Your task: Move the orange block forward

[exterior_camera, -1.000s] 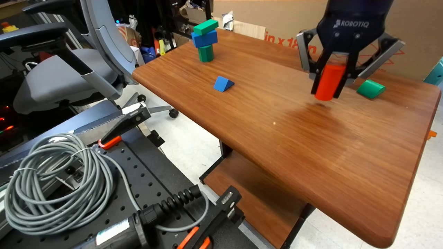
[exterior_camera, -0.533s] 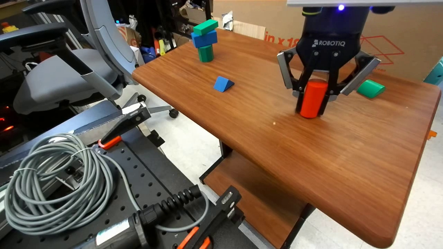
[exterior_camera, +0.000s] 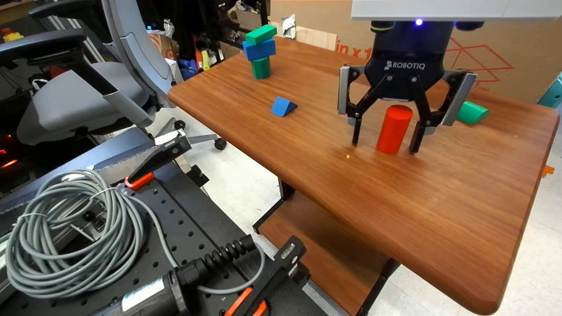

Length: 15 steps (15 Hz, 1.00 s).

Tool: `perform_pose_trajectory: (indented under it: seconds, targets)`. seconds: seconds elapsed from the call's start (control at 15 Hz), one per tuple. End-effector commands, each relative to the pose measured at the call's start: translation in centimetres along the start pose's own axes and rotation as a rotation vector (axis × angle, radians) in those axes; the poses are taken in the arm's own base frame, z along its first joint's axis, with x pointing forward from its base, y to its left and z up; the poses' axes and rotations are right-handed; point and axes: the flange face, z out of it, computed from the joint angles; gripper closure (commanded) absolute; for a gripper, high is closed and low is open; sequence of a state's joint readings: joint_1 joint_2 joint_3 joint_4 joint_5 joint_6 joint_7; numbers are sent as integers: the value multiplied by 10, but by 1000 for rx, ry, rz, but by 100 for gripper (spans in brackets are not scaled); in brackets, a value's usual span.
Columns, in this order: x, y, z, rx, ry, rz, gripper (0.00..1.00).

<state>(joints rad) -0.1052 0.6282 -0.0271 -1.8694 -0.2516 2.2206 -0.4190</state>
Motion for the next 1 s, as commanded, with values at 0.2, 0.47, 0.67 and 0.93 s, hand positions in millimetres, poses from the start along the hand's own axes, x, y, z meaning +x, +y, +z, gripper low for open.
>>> perform_pose_trajectory:
  seconds: [0.2,0.47,0.67,0.93]
  targets:
    - [-13,-5,-34,-50,115,-20,0]
    - [-16,-1,-81,-90,237,-11,0]
    - [-27,-4,-122,-56,271,-1,0]
    - [-48,-10,-167,127,177,-15,0]
